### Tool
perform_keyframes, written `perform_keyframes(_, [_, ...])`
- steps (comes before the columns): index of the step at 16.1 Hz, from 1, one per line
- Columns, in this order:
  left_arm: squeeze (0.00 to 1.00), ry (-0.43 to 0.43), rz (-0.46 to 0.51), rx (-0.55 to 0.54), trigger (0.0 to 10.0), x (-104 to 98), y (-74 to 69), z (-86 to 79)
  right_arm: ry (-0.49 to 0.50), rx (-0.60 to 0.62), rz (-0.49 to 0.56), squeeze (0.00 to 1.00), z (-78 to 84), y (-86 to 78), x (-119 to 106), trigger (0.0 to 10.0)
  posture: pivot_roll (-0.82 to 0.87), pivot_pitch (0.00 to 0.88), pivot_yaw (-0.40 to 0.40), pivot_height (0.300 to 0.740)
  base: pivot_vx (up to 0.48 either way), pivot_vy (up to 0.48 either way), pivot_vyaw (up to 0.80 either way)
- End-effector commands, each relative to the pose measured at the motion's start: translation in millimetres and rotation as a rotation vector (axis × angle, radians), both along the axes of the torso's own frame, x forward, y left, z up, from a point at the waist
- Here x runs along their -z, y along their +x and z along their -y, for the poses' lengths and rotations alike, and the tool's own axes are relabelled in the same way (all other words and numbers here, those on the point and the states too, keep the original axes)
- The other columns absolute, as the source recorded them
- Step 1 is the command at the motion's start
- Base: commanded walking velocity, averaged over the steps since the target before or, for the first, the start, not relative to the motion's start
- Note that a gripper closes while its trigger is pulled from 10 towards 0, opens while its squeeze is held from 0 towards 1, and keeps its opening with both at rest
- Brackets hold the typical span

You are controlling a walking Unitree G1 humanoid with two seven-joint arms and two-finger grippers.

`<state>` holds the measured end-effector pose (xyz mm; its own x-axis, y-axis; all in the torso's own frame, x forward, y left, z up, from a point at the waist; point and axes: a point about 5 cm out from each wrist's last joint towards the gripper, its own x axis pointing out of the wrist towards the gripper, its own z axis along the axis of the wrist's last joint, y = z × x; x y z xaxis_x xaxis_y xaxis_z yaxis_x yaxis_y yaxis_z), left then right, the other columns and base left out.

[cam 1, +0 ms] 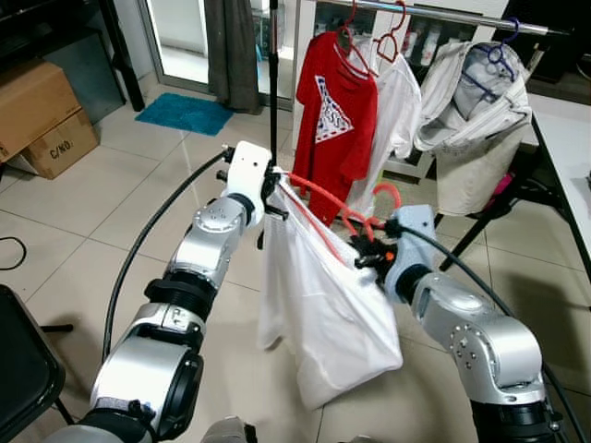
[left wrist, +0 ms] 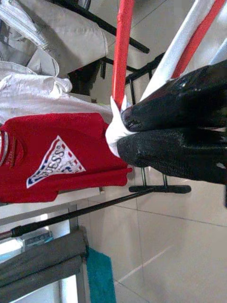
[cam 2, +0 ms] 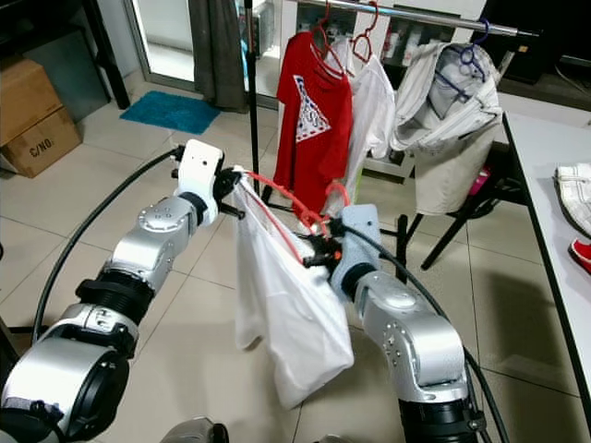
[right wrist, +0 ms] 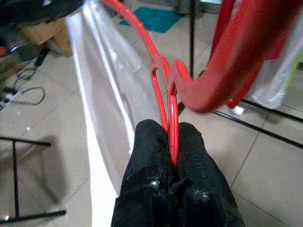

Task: Hang hanger

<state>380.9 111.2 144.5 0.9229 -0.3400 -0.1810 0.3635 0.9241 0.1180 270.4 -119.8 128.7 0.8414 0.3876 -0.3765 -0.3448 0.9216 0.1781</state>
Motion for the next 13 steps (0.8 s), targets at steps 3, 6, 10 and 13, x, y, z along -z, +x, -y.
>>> perform_keyframes(3, [0.0, -0.012, 0.028, -0.013, 0.0, -8.8, 3.9, -2.9, -0.015, -0.093, -0.001, 0.0, -4.3, -7.9, -0.8, 10.0, -0.07, 0.002, -0.022, 0.74, 0.0, 0.0, 0.0])
perform_keyframes(6, [0.0, 0.141, 0.004, 0.149, 0.0, 4.4, -4.2, 12.7, 0.015, -0.197, 0.049, 0.0, -17.3, -12.8, -8.5, 10.0, -0.07, 0.002, -0.023, 0.74, 0.0, 0.0, 0.0])
perform_keyframes(10, [0.0, 0.335, -0.004, 0.167, 0.0, 17.8, -7.3, 10.4, 0.03, -0.261, 0.096, 0.0, -24.7, -15.2, -16.1, 10.0, -0.07, 0.003, -0.018, 0.74, 0.0, 0.0, 0.0])
perform_keyframes(13, [0.0, 0.511, 0.1, 0.058, 0.0, 14.1, -3.0, -7.6, 0.007, -0.233, 0.097, 0.0, -20.7, -14.6, -14.5, 10.0, -0.08, 0.009, -0.014, 0.74, 0.0, 0.0, 0.0])
